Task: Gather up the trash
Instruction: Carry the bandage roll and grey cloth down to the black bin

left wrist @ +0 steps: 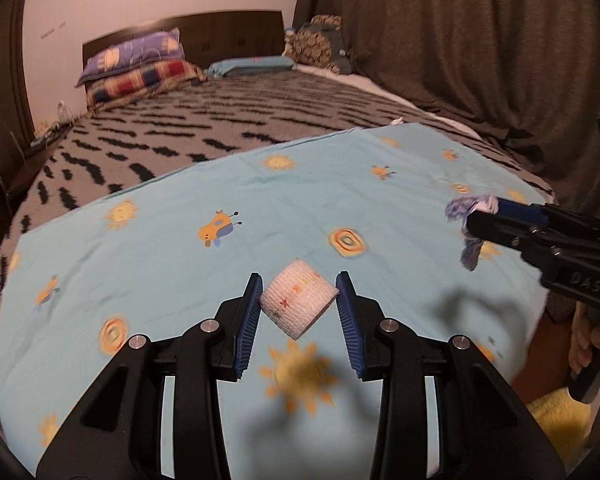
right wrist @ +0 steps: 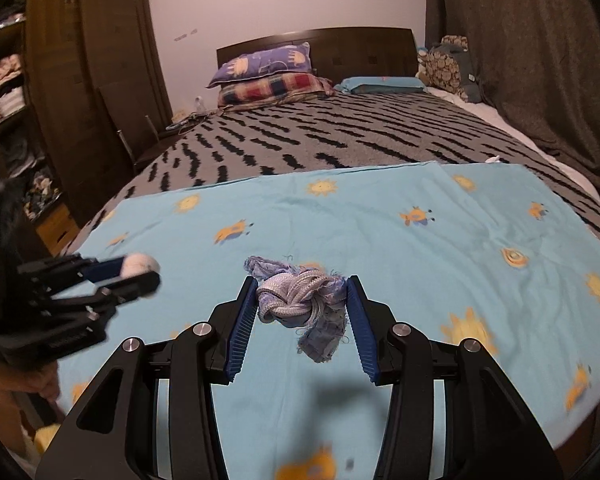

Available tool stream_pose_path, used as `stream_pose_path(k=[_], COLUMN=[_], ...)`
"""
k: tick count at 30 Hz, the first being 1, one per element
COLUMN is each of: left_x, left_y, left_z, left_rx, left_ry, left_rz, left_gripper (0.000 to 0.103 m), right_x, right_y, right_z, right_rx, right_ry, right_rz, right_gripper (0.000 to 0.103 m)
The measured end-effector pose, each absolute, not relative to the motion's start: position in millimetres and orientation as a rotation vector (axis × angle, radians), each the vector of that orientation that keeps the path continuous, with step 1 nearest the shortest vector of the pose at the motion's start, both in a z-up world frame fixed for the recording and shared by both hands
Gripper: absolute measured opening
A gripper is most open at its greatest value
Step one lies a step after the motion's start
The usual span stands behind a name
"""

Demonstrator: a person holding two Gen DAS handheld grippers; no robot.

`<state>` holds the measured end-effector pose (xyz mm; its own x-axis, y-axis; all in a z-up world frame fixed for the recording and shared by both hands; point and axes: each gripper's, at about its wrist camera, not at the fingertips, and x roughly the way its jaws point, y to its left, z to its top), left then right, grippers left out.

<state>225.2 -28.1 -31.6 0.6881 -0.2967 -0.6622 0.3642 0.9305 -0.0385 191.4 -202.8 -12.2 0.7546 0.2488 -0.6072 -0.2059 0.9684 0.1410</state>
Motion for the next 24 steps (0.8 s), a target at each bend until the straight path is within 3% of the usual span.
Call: stream_pose_path(k=[6,12,24], left_x=[151.8,84.0,2.3], left_y=[-20.5,-21.8,-44.5], left_z=[-19.6,-43.7,-162.5], left_rx=[0.085,0.051,-0.038], left_ry=[0.680,0.684,0.835], left_rz=[-0.369,-0.386,-0.418], left_gripper=[0.036,0.036,0.036], right_x=[124.4,56.6,-11.5], right_y=[-207.7,-214.2,-221.8], right_z=[-10.6,-37.1,-148.6], right_rx=[0.078,0.076,0.119], right_ry=[0.675,0.699,0.869], right_rz=[0.271,0.241,0.196], right_gripper=[0.046,0.046,0.046])
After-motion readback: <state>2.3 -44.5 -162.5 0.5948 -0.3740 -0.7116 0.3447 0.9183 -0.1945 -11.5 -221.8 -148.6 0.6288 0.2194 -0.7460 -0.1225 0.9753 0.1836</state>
